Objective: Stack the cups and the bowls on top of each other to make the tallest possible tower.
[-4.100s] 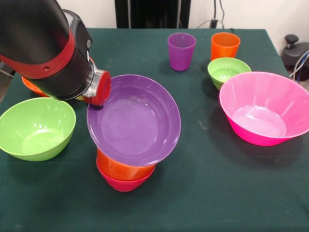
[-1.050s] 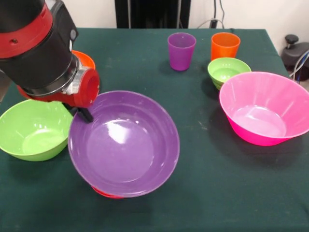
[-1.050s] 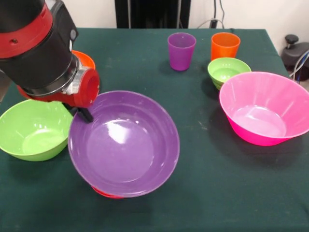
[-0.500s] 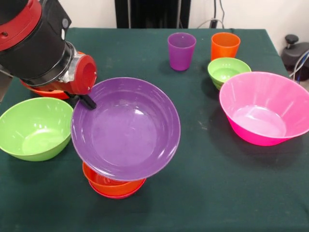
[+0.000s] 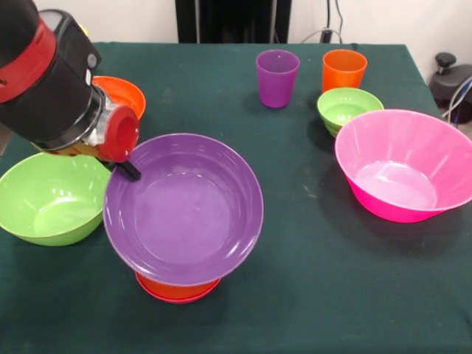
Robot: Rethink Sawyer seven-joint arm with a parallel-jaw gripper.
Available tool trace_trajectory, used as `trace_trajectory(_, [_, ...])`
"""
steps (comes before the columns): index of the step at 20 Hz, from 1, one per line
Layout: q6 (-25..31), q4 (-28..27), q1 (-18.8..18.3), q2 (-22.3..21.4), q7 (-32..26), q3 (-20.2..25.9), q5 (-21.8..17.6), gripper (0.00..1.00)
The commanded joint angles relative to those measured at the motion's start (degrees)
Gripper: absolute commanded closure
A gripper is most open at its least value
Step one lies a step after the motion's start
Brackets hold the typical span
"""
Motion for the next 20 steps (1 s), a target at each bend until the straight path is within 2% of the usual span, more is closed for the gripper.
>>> trace_trajectory(1, [-4.81, 5.12, 1.09, 1.7, -15.57, 1.67, -1.23, 1.0])
trace_trajectory(6, [-4.97, 3.8, 1.38, 2.35, -15.98, 1.9, -1.53, 1.0])
trace_trajectory(7, [-6.68, 5.71, 1.09, 2.12, -15.79, 1.51, -1.27, 1.0])
trace_trajectory(14, [-8.68, 9.49, 0.28, 0.37, -15.79, 0.66, -0.44, 1.0])
trace_trajectory(20, [-8.82, 9.26, 0.33, -0.12, -16.02, 0.14, -1.39, 1.0])
